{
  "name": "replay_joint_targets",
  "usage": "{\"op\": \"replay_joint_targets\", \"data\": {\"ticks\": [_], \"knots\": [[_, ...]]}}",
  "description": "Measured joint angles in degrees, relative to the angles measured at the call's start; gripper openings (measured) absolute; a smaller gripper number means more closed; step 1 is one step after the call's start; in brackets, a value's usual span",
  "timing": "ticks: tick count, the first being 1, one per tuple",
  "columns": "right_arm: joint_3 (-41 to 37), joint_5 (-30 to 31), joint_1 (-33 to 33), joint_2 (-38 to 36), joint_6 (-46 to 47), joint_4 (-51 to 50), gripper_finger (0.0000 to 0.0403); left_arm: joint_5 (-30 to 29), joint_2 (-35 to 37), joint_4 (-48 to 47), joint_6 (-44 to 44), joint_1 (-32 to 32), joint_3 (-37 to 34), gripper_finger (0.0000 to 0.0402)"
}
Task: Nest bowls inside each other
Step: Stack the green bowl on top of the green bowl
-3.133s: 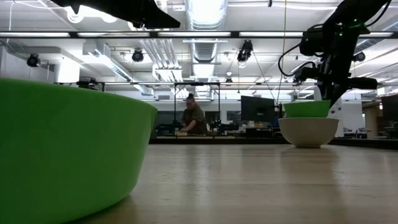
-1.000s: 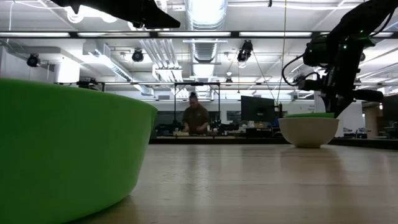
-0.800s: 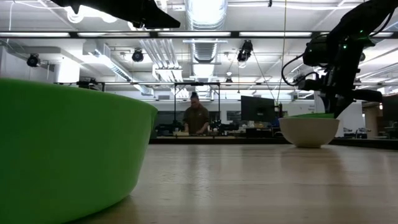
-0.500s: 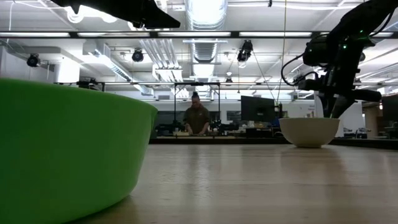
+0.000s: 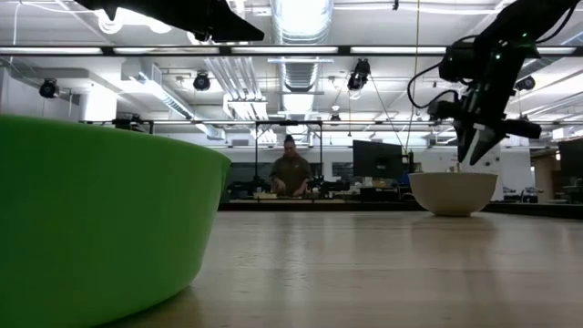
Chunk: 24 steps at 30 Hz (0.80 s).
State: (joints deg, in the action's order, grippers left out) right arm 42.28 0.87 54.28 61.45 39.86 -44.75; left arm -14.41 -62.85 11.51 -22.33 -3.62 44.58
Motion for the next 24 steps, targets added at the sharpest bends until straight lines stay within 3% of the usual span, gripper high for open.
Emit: {"op": "replay_joint_targets", "data": {"ticks": [9, 24], "knots": [[2.74, -2.68, -0.74, -2.08, 0.11, 0.08, 0.01, 0.0, 0.0, 0.0, 0.0, 0.0, 0.0, 0.0106], [3.25, -2.93, -5.14, -12.49, 3.26, -0.02, 0.007, -0.01, -0.01, -0.01, 0.0, 0.0, -0.02, 0.0106]]}}
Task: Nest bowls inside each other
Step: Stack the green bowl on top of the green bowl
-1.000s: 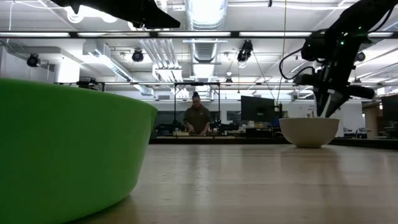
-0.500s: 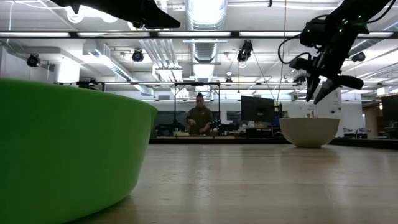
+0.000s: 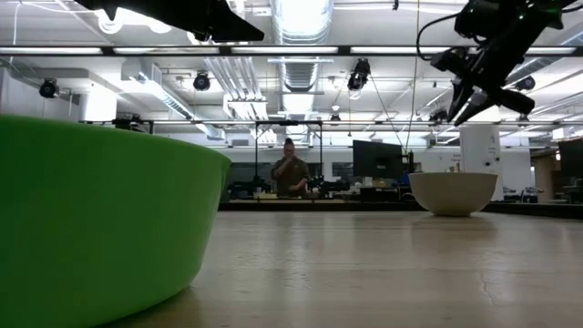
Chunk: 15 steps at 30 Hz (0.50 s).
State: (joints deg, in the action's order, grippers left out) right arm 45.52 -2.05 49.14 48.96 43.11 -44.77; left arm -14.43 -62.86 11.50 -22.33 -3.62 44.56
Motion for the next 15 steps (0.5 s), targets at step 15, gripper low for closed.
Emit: {"op": "replay_joint_targets", "data": {"ticks": [15], "knots": [[0.0, -10.64, -7.38, -1.38, -8.44, 4.43, 0.0079, 0.01, -0.02, 0.01, 0.0, -0.02, 0.0, 0.0106]]}}
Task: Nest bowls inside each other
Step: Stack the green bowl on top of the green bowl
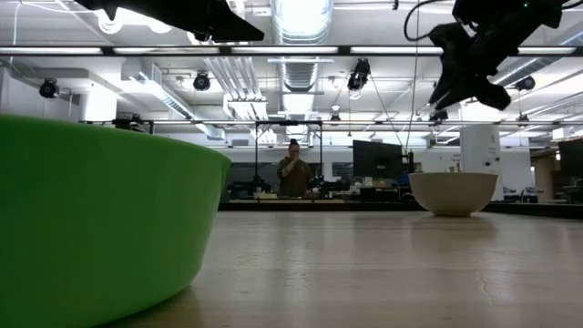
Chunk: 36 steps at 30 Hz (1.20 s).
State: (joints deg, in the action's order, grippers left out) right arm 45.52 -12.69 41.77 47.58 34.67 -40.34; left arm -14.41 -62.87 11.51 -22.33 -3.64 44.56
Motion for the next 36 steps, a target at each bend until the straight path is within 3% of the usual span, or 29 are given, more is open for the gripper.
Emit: {"op": "replay_joint_targets", "data": {"ticks": [12, 36], "knots": [[-0.02, -0.94, -9.93, -4.55, -3.7, 16.55, 0.0084, 0.0, 0.0, 0.0, 0.0, 0.02, 0.0, 0.0106], [-0.11, -0.82, -32.74, -8.21, -15.86, 33.35, 0.0082, 0.0, 0.0, -0.44, 0.02, 0.02, 0.0, 0.0106]]}}
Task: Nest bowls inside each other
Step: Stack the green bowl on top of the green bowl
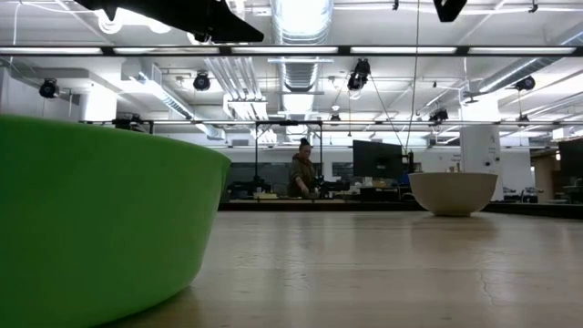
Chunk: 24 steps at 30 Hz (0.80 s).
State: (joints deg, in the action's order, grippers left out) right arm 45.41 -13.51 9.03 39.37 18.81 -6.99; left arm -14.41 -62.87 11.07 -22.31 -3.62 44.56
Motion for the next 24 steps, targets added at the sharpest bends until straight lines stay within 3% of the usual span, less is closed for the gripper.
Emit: {"op": "replay_joint_targets", "data": {"ticks": [4, 11, 24], "knots": [[-0.1, 0.18, -3.45, 0.09, -2.19, 1.02, 0.0075, 0.0, 0.0, -0.09, 0.0, -0.01, -0.02, 0.0106], [-1.6, 1.41, -9.38, 0.23, -8.62, 11.24, 0.0068, 0.0, 0.0, -0.42, 0.0, -0.02, -0.02, 0.0106], [-7.64, 5.15, -12.52, -0.24, -10.16, 11.86, 0.0071, 0.0, 0.0, -0.5, -0.02, -0.02, -0.02, 0.0106]]}}
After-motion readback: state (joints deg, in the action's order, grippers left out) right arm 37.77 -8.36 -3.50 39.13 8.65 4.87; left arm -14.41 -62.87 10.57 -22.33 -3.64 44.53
